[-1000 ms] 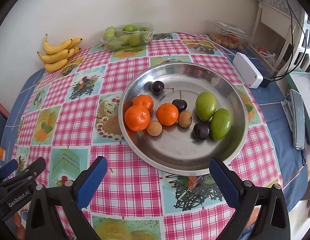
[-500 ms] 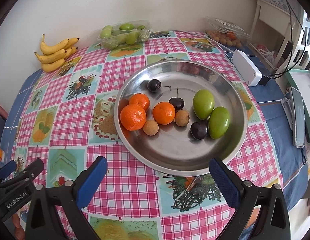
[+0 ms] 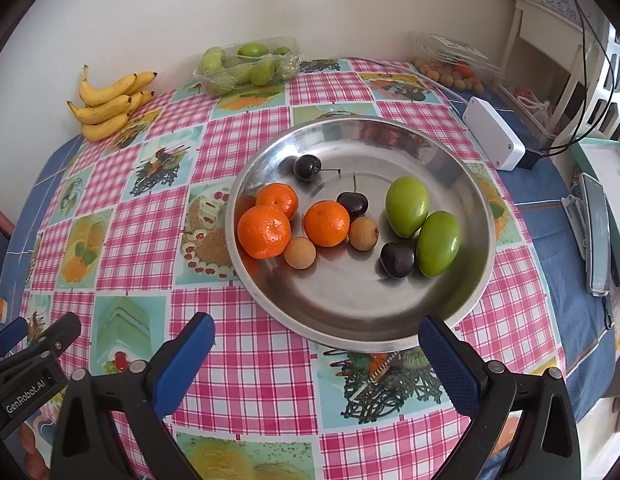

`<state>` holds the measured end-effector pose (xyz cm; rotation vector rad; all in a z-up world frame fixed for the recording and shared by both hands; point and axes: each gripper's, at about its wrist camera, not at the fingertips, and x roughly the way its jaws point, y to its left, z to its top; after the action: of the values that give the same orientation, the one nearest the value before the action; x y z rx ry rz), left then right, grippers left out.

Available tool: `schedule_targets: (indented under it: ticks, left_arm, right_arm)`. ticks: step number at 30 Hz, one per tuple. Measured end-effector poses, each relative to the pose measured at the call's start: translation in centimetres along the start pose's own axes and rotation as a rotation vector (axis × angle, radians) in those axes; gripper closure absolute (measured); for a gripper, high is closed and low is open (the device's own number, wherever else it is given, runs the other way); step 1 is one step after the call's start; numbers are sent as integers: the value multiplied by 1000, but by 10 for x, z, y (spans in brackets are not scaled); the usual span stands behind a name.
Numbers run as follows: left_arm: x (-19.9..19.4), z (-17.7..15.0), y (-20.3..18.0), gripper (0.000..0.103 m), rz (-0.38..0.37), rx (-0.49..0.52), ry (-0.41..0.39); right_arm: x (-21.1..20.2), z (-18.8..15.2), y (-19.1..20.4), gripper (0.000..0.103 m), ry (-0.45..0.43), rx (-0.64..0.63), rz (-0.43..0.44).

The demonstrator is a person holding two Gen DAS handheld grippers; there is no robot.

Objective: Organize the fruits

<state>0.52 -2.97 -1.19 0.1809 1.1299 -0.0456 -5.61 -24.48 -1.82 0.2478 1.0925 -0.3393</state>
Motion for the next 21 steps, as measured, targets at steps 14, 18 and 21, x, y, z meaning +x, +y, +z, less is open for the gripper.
schedule_targets:
  ticks: [14, 18, 21]
  left_arm:
    - [0, 1, 2, 8, 13, -10, -1]
    - [-1, 1, 3, 8, 12, -13, -1]
    - [-1, 1, 3, 8, 12, -12, -1]
  right_arm:
    - [1, 0, 0, 0, 3, -3, -2]
    - [3, -1, 1, 0, 9, -7, -2]
    - [5, -1, 1, 0, 12, -9, -4]
